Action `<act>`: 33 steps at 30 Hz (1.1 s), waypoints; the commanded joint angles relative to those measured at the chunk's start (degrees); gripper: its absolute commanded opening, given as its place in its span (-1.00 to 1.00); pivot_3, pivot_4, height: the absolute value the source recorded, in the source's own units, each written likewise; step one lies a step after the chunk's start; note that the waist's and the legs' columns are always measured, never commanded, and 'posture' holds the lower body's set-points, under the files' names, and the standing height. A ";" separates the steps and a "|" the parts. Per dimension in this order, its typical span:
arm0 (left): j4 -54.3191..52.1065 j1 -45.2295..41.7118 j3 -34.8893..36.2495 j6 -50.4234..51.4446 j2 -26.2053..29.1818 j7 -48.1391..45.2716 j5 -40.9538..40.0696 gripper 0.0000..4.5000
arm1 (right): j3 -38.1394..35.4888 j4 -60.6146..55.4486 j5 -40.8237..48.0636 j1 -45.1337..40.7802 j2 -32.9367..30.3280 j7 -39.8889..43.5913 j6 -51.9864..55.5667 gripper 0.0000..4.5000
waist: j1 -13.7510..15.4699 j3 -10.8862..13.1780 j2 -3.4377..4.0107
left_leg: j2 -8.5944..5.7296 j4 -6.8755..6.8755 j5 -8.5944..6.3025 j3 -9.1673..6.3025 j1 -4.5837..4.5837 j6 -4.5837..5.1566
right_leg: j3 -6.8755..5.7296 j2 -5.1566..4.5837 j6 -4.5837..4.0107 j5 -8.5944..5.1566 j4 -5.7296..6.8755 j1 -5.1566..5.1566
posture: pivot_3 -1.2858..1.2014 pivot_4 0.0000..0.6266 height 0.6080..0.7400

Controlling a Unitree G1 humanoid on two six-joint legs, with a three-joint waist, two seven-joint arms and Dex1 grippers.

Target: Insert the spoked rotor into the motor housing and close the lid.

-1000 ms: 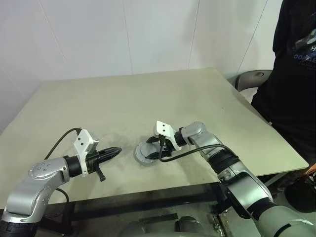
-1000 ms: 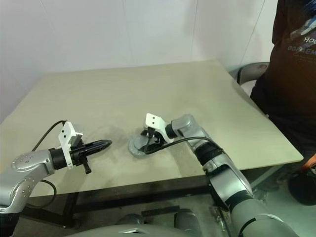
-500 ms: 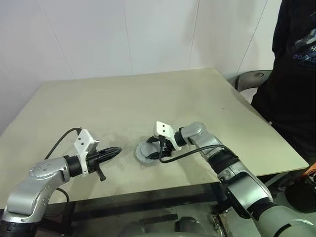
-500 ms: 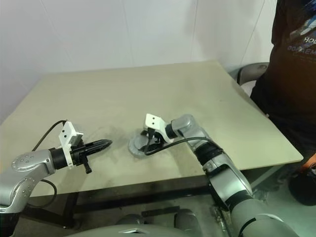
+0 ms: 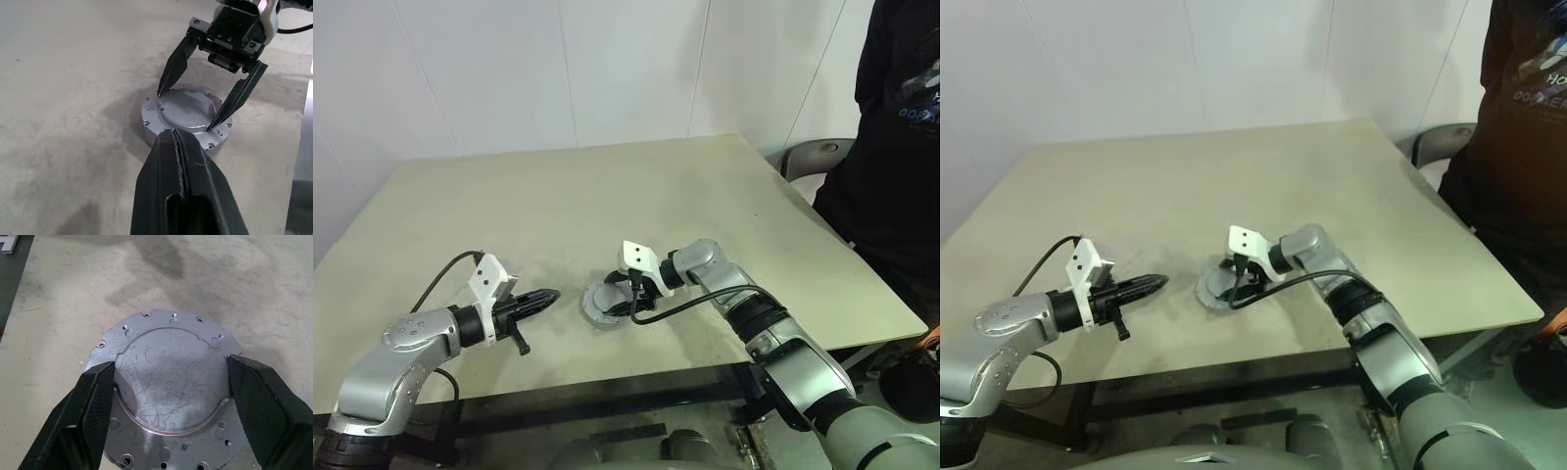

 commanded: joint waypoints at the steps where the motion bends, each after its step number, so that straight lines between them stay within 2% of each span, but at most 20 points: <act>1: 0.33 -2.58 -0.61 1.45 -1.16 1.49 -0.62 -1.00 | 2.92 4.31 -4.66 1.71 -2.09 -0.08 1.30 0.43 | 0.06 0.00 0.00 | 0.00 0.00 0.00 0.00 0.00 0.00 | 0.00 0.00 0.00 0.00 0.00 0.00 | 0.03 -1.00 1.00; 17: 9.13 -9.27 -12.08 -0.45 -4.82 2.00 8.63 -1.00 | 2.88 3.78 -4.53 1.42 -1.63 0.02 1.91 0.43 | 0.01 -0.01 -0.02 | 0.00 -0.03 0.00 -0.02 -0.01 0.00 | -0.01 0.00 0.01 0.00 -0.02 -0.01 | 0.03 -1.00 1.00; 24: 13.42 -11.60 -14.76 -2.17 -7.58 2.19 11.80 -1.00 | 2.87 3.65 -4.55 1.17 -1.35 0.30 2.32 0.43 | 0.02 -0.01 -0.01 | 0.00 -0.05 0.00 -0.04 -0.01 0.00 | -0.02 0.00 0.03 0.00 -0.04 -0.02 | 0.03 -1.00 1.00; 33: 13.20 -11.98 -16.87 0.75 -6.76 1.21 13.65 -1.00 | 2.50 2.51 -4.08 0.90 -1.70 0.79 4.49 0.43 | 0.04 -0.03 0.03 | 0.00 -0.04 0.00 -0.05 0.00 0.00 | -0.03 -0.01 0.04 -0.01 -0.04 0.01 | 0.03 -1.00 1.00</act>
